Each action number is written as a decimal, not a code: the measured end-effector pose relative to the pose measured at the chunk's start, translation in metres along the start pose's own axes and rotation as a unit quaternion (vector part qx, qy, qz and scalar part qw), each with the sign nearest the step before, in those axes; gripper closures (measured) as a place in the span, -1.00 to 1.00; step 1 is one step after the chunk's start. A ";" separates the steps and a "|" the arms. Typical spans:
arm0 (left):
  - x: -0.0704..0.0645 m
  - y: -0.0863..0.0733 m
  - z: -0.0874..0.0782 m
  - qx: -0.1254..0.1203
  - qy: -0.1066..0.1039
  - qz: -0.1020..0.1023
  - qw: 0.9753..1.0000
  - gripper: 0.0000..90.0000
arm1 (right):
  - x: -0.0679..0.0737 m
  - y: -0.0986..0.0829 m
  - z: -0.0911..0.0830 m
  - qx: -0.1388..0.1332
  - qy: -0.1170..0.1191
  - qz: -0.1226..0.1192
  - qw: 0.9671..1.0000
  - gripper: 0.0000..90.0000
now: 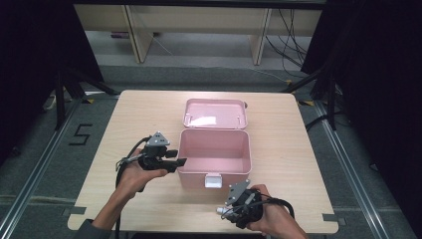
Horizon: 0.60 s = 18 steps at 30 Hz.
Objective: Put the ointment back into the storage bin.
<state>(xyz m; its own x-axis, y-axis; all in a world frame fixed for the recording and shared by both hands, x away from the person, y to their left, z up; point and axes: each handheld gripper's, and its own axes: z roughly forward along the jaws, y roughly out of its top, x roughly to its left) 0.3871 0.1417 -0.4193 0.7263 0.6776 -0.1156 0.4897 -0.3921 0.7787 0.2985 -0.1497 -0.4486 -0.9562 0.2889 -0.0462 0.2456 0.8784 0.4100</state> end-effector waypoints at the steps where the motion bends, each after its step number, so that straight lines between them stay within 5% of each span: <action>1: 0.000 0.000 0.000 0.000 0.000 -0.001 1.000 0.18 | 0.000 0.002 0.002 0.004 0.005 -0.014 1.000 0.07; 8: 0.000 0.000 0.000 0.000 0.000 0.000 1.000 0.18 | 0.000 0.008 0.015 0.051 0.001 -0.033 0.998 0.17; 12: 0.000 0.000 0.000 0.000 0.000 0.000 1.000 0.18 | 0.000 0.009 0.021 0.065 -0.001 -0.015 0.998 0.23; 14: 0.000 0.000 0.000 0.000 0.000 0.000 1.000 0.18 | -0.005 0.009 0.022 0.077 -0.012 -0.046 0.996 0.24; 16: 0.000 0.000 0.000 0.000 0.000 0.000 1.000 0.18 | -0.003 0.010 0.024 0.102 -0.009 -0.019 0.995 0.25; 18: 0.000 0.000 0.000 0.000 0.000 0.000 1.000 0.18 | -0.005 0.011 0.026 0.111 -0.011 -0.031 0.993 0.27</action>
<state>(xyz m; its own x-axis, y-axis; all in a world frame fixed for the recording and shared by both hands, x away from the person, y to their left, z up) 0.3870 0.1416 -0.4193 0.7259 0.6779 -0.1160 0.4902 -0.3917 0.7786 0.3098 -0.1319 -0.4677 -0.9675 0.2377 -0.0865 0.2175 0.9562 0.1957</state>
